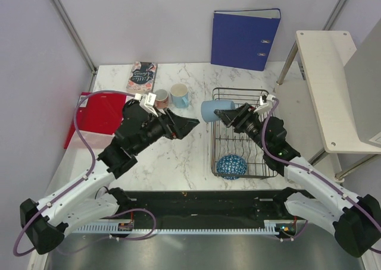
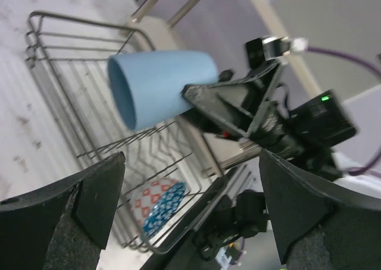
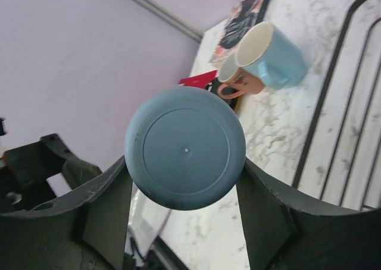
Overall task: Unload the mixed dishes from the dish rack
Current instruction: Place the cup at the center of the board.
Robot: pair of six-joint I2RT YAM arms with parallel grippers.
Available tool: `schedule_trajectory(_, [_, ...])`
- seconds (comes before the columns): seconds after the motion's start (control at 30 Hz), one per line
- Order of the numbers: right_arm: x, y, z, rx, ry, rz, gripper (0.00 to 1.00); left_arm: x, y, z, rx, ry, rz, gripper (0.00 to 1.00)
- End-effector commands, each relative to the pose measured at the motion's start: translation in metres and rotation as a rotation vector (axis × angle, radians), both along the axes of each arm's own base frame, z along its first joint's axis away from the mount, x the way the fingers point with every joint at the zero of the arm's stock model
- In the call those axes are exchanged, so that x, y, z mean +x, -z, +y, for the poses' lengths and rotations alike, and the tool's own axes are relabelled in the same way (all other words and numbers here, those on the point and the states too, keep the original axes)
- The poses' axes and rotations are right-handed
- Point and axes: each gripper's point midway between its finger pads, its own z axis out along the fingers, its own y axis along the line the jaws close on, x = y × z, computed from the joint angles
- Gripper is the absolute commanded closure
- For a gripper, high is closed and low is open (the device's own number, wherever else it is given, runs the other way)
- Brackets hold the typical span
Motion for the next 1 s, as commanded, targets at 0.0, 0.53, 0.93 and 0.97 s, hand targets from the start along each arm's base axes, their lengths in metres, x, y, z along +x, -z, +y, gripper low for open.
schedule_trajectory(0.0, [-0.021,-0.05,0.017,0.269,-0.177,-0.112,1.0,-0.018,-0.04,-0.008,-0.208,0.147,-0.081,0.01])
schedule_trajectory(0.53, [-0.052,-0.068,0.03,0.404,-0.373,-0.207,1.0,-0.008,-0.03,-0.03,-0.242,0.25,-0.022,0.09])
schedule_trajectory(0.93, [-0.057,-0.051,0.041,0.367,-0.453,-0.171,1.0,-0.005,-0.022,-0.038,-0.232,0.278,-0.008,0.48])
schedule_trajectory(0.97, [-0.057,-0.051,0.042,0.364,-0.454,-0.171,1.0,-0.005,-0.023,-0.038,-0.232,0.282,-0.01,0.53])
